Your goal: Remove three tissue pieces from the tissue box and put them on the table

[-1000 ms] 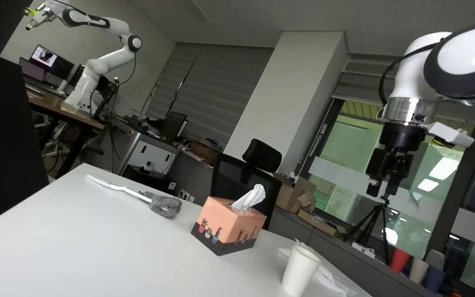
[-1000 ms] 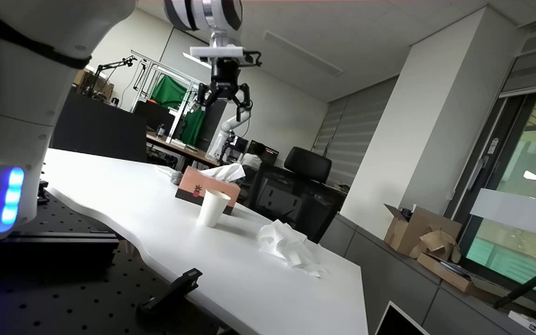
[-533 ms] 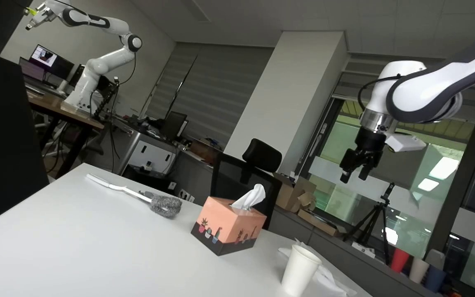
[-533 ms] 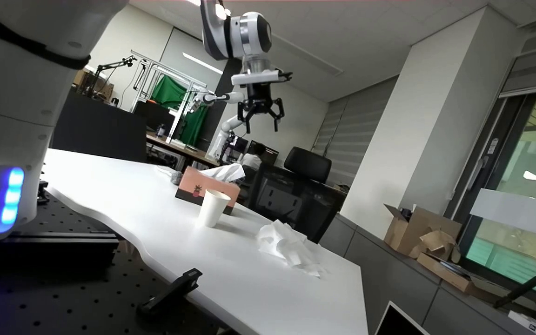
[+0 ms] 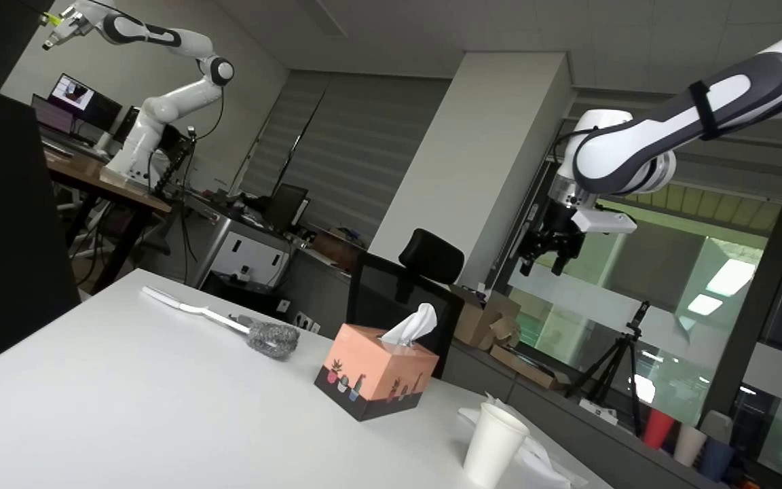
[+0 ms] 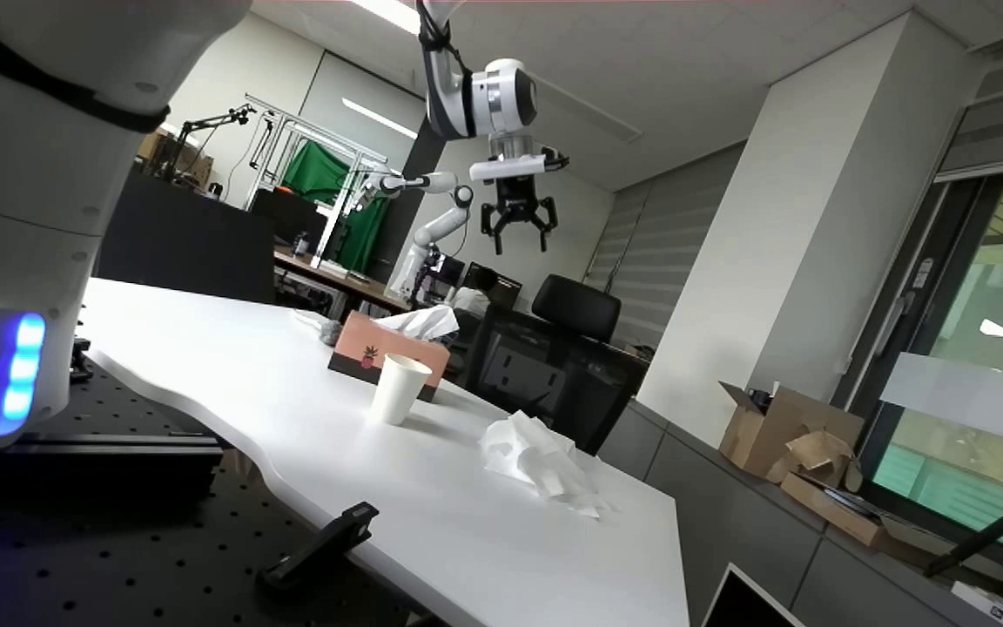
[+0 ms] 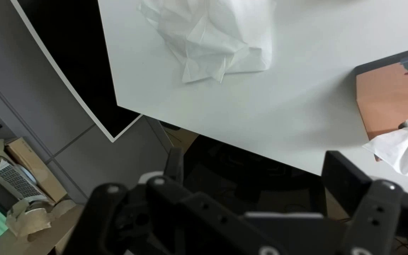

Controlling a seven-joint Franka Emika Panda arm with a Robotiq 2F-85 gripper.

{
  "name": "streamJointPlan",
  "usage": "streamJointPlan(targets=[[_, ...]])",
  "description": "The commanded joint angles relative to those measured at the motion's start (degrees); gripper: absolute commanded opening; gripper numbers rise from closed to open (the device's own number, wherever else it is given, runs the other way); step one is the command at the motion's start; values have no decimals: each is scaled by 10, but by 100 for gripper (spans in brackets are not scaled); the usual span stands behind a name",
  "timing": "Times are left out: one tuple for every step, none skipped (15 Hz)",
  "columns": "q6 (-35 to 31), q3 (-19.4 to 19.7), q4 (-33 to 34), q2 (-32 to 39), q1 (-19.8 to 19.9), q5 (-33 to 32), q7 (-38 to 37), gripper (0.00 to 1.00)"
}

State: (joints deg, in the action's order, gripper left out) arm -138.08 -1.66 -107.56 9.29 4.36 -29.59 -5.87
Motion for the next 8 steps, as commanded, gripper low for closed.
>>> streamJointPlan(targets=[[-1,22,0,2,-22,5,4,100],[-2,24,-3,1,-24,5,4,100],[-3,26,-5,1,-24,5,4,100],[-3,27,-5,1,-23,5,5,100],[-3,27,-5,1,-23,5,5,100],[-3,28,-5,1,-23,5,5,100],[-3,28,-5,1,-23,5,5,100],[-3,28,-5,1,-23,5,5,100]])
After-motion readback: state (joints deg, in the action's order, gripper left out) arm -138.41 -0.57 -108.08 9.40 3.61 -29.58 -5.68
